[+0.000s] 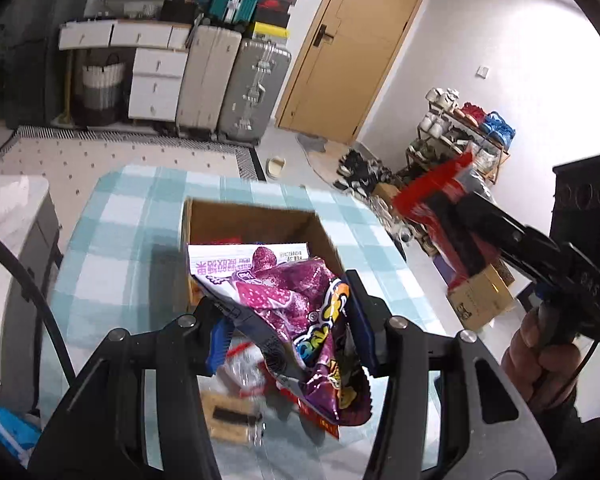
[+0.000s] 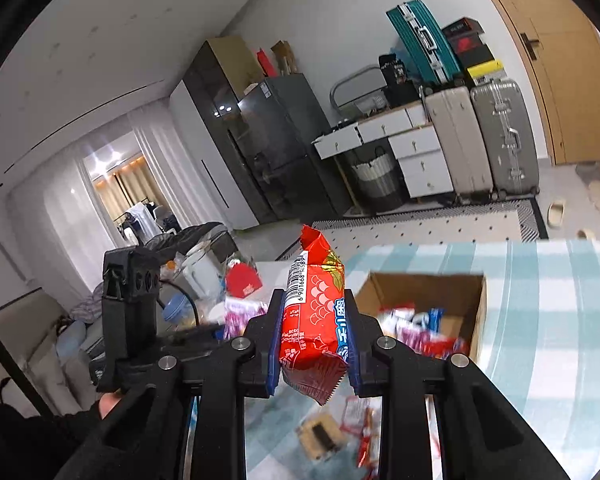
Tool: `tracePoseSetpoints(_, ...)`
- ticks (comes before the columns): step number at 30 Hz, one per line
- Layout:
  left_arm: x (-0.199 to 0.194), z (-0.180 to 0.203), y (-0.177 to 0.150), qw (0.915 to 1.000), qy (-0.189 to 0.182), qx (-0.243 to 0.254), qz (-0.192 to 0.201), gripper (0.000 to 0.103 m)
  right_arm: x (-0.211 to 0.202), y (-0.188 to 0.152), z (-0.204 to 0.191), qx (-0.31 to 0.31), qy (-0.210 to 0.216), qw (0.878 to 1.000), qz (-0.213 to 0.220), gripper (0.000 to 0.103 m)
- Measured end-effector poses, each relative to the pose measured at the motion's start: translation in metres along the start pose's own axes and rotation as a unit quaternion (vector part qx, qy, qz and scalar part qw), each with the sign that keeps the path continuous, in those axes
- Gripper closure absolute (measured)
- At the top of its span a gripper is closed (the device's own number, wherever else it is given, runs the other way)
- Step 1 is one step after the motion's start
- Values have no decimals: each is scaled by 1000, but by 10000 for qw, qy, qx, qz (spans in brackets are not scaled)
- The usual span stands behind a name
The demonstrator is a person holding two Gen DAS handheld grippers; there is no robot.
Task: Organize snacks
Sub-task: 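Carry both bags over the SF box and lower them inside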
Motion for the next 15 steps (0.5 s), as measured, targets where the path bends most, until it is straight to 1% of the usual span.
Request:
tracePoseSetpoints(3,2,2,18,9999,57,-5,141,56,9,22,3,23,-86,10000,-40,77)
tracePoseSetpoints(6,13,6,37,10000,46,-29,50,56,22,37,7,-36,-222,9997,-127,77)
tracePoseSetpoints(8,21,6,50,9999,122,-7,53,56,31,47,11,-104,-327,9993,-162,77)
tracePoseSetpoints(11,38,12,68,9998,175,59,-31,56,42,58,21,-73,-370,9992,-162,77)
tracePoseSetpoints(14,57,17,80,9996,230,133,-130,56,51,65,31,15,-517,9986,-107,77)
tracePoseSetpoints(15,63,18,83,9994,248,157,-165,56,56,66,33,4,-529,9985,-153,77)
Point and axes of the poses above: each gripper's, at about its wrist camera, not at the fingertips, and x roughly the way its jaws point, z to its right, y to its top, the point moved 2 cm from there along x, roughly the way its jaws point, and after that the axes turned 9 degrees about y, right-handed, at the moved point
